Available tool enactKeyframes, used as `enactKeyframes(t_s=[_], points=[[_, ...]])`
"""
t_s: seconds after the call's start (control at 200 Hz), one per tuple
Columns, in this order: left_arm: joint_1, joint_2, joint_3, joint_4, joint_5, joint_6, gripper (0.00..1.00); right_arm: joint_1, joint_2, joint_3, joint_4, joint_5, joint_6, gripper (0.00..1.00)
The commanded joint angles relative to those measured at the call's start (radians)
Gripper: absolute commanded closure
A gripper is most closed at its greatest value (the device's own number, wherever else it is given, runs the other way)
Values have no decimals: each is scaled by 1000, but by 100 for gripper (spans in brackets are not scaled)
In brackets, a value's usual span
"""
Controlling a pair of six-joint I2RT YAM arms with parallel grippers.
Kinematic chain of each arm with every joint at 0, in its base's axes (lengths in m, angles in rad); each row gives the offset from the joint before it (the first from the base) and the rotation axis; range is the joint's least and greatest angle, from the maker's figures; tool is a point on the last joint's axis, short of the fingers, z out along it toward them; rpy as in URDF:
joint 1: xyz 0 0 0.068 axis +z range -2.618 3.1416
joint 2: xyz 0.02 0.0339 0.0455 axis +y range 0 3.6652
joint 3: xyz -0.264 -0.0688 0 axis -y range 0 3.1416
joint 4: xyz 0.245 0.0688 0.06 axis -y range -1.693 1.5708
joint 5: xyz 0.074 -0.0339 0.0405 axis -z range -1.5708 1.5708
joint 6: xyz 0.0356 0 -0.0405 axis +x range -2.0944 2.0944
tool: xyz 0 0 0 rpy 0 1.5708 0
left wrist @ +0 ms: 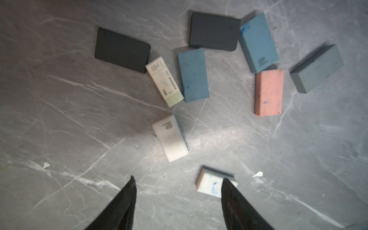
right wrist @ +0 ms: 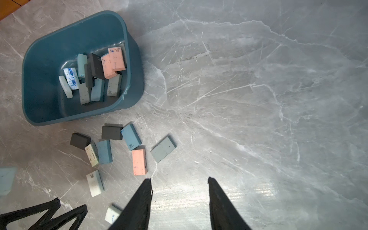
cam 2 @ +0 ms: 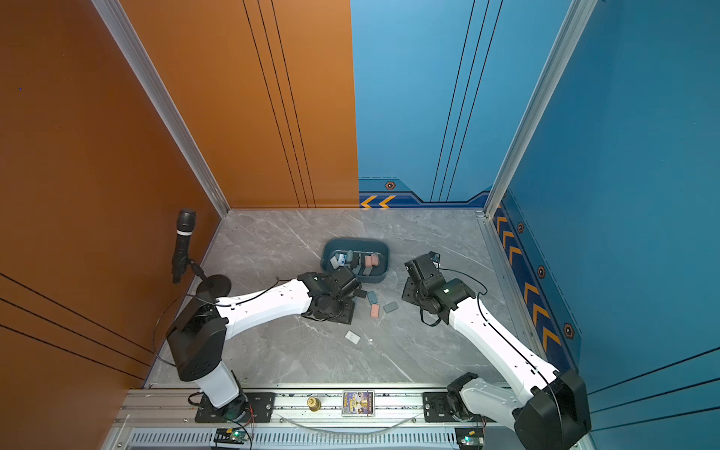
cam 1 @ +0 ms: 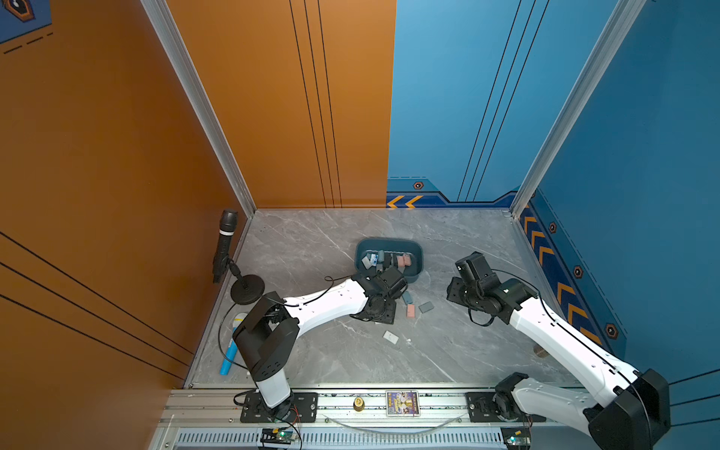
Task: Put the eraser in the storage box
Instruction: Pick up the eraser from the center of the board.
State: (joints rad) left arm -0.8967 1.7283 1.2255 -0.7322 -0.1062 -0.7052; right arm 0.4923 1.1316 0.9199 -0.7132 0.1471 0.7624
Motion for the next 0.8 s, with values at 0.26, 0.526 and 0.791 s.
enactKeyframes(t_s=[0.26, 0.526, 0.791], points=[[-11, 80, 29, -53, -45, -38, 31, -15, -41, -42, 10, 31, 48, 52], [-11, 126, 54, -53, -36, -32, 32, -14, -78, -76, 2, 35, 69, 52], [0, 150, 48, -52, -55, -48, 34, -17, -89, -82, -5, 41, 71, 51]])
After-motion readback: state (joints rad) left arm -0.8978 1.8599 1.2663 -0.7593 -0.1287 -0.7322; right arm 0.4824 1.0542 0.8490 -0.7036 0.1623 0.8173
